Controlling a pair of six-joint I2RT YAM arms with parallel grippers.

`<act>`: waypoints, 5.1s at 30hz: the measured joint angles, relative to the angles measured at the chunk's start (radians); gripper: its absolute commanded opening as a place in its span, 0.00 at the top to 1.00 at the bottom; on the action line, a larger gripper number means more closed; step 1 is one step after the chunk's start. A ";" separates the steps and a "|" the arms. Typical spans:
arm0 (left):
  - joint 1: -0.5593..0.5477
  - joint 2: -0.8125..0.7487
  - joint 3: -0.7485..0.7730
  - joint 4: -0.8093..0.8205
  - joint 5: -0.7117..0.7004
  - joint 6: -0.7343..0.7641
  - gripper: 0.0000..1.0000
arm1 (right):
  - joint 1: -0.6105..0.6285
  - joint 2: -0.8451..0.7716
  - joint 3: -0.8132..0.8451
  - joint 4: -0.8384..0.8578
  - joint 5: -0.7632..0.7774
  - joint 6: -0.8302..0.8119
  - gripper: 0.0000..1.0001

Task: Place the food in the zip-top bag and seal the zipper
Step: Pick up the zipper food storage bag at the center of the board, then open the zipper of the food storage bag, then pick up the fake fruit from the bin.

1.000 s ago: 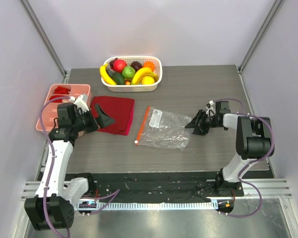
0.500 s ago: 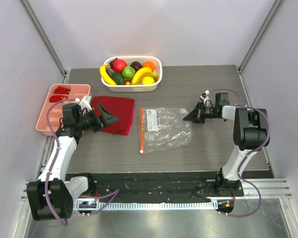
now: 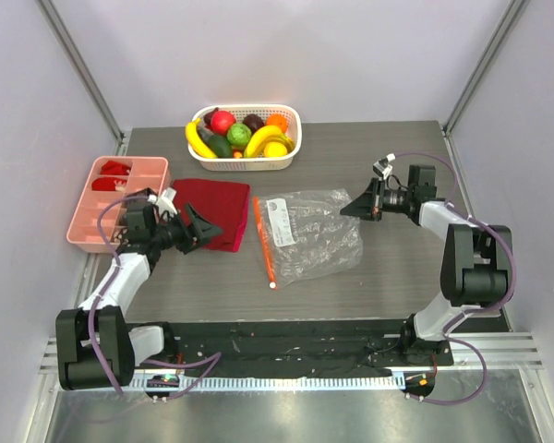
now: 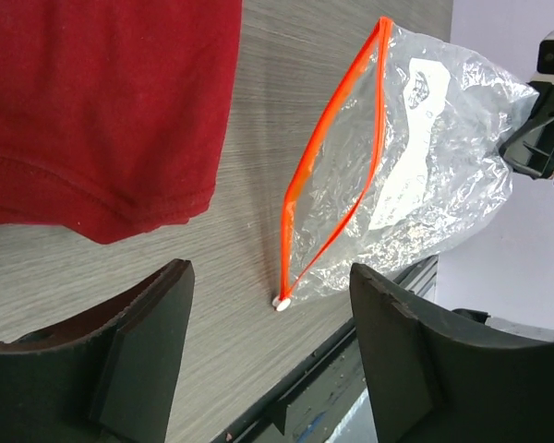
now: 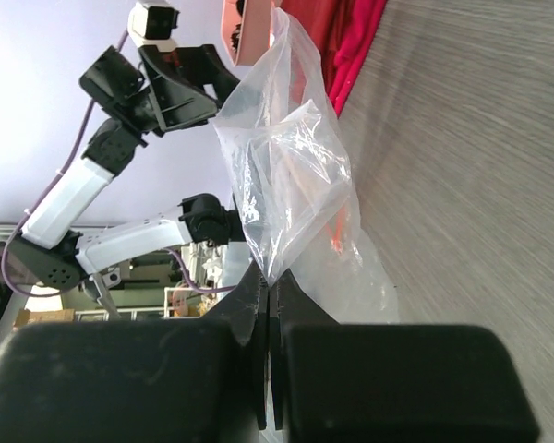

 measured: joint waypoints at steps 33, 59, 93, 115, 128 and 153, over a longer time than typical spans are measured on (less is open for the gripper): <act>-0.119 0.140 -0.117 0.618 0.102 -0.132 0.06 | 0.195 -0.035 -0.121 1.283 0.035 1.216 0.99; -0.120 -0.025 -0.025 0.569 0.199 -0.053 1.00 | 0.280 0.007 -0.073 1.313 -0.042 1.292 0.72; -0.146 -0.127 0.283 -0.451 -0.476 -0.771 0.99 | 0.832 -0.198 0.428 -0.438 1.239 -0.558 0.07; -0.131 -0.084 0.303 -0.498 -0.498 -0.849 0.95 | 1.201 0.003 0.474 -0.311 1.586 -0.600 0.35; -0.130 -0.084 0.303 -0.493 -0.477 -0.847 0.56 | 1.199 0.066 0.478 -0.277 1.648 -0.623 0.99; -0.072 0.232 1.057 -0.538 -0.340 0.067 0.00 | 0.694 -0.395 0.554 -0.579 1.451 -0.119 0.99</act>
